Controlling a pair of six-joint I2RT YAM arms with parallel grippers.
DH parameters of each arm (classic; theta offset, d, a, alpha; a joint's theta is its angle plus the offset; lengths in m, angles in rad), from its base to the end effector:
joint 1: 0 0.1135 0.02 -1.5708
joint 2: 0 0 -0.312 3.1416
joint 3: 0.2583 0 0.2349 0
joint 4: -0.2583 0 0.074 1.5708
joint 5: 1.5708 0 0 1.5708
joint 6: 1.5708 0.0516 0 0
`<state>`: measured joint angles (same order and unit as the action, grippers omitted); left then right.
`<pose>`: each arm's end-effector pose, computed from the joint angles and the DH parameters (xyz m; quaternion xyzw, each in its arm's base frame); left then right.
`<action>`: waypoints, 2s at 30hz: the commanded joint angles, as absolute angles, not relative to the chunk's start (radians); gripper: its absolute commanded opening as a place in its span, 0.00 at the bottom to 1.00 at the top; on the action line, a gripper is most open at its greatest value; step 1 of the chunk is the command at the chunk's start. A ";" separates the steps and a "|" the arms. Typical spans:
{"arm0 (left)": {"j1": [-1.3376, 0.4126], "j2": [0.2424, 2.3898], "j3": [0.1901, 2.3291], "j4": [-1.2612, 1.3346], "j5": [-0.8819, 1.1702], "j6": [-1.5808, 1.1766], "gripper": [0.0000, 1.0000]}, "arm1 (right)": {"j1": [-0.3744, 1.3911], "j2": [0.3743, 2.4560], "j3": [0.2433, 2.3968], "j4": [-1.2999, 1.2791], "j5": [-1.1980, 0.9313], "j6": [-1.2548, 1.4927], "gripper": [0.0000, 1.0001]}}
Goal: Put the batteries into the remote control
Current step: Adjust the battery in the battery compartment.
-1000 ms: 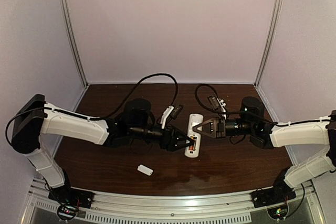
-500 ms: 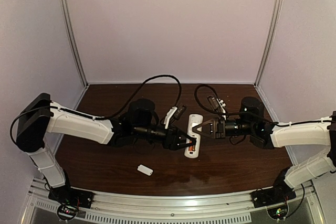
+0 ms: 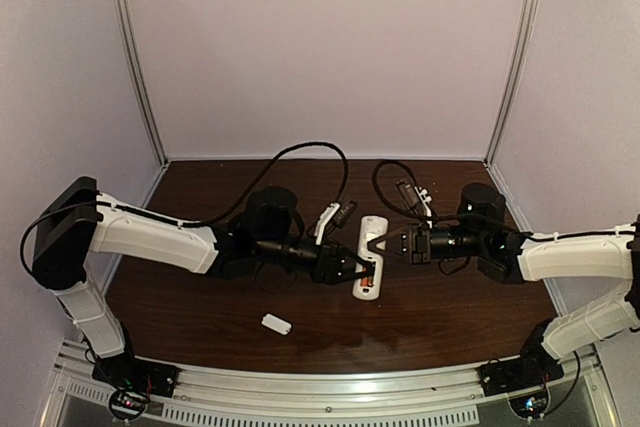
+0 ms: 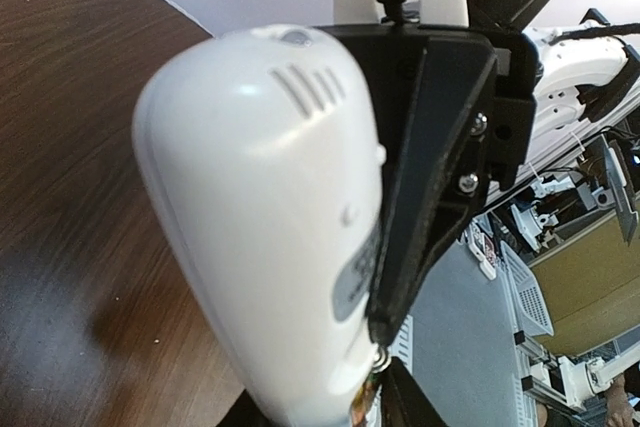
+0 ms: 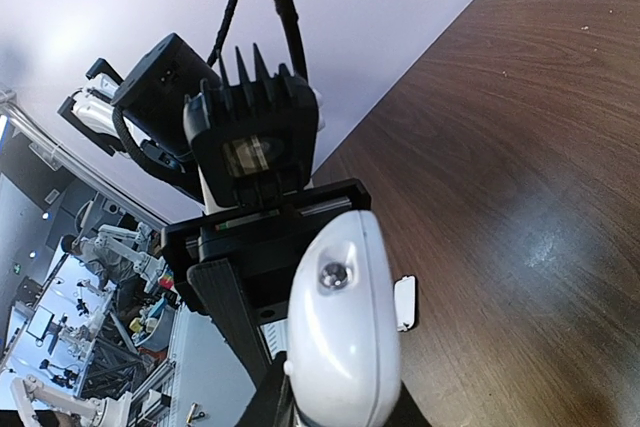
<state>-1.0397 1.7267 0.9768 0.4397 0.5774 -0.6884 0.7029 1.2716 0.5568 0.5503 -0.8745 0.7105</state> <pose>0.1718 -0.3481 0.2750 0.3006 0.7332 -0.5790 0.1920 0.1610 0.1883 0.2906 -0.2712 0.6921 0.6260 0.2358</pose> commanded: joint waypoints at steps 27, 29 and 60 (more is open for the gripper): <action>-1.038 1.895 1.136 0.171 0.448 -0.678 0.03 | 0.759 1.260 0.609 0.763 -0.920 0.842 0.00; -1.038 1.900 1.138 0.172 0.457 -0.677 0.03 | 0.761 1.262 0.606 0.768 -0.919 0.845 0.00; -1.000 1.754 0.978 0.369 0.611 -0.667 0.72 | 0.691 1.344 0.618 0.278 -0.686 0.946 0.00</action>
